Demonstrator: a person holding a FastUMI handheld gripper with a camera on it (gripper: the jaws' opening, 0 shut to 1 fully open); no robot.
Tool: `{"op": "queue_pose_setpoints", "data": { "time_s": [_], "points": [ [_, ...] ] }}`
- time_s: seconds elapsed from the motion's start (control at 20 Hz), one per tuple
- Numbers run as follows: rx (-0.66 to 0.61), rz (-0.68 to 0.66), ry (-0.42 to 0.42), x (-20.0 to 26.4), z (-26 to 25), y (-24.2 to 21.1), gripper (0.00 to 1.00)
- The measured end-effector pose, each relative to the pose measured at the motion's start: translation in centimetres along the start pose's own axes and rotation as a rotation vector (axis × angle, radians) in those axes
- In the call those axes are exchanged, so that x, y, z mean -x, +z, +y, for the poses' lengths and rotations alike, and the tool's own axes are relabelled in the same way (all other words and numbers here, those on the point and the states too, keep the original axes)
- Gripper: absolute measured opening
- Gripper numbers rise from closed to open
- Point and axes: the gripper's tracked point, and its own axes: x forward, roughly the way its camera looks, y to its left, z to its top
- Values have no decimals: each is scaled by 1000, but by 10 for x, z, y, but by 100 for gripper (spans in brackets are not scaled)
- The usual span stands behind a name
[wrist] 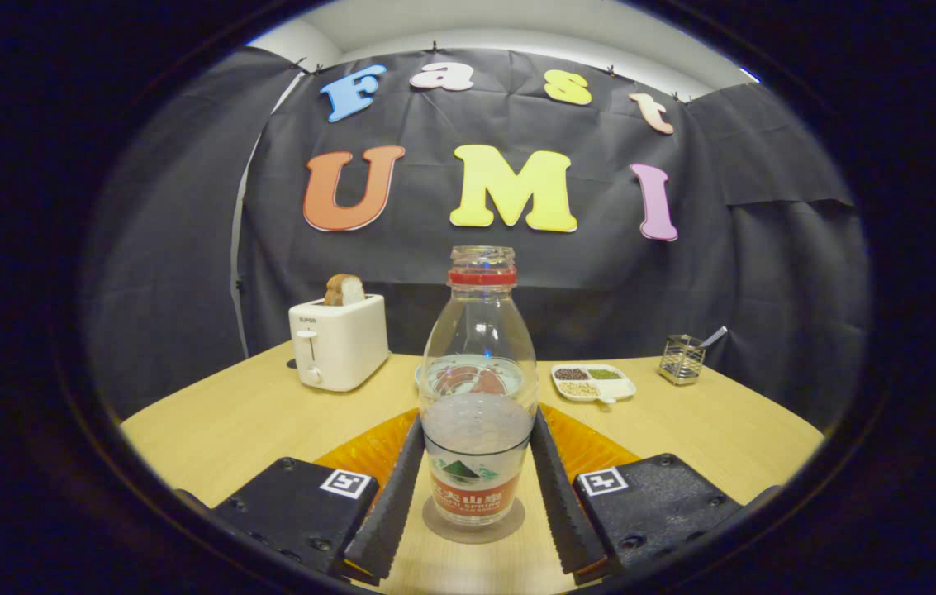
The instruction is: Take the bottle from table, then pour the juice into the cup, finally place the bottle on the coaster
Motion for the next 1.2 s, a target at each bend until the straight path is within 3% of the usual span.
{"op": "queue_pose_setpoints", "data": {
  "time_s": [0.7, 0.9, 1.2],
  "points": [
    [-31, 31, 2, -16, -9, -27, 82],
    [-26, 25, -2, -12, -10, -24, 99],
    [-41, 32, -18, 0, -16, -17, 100]
  ]
}}
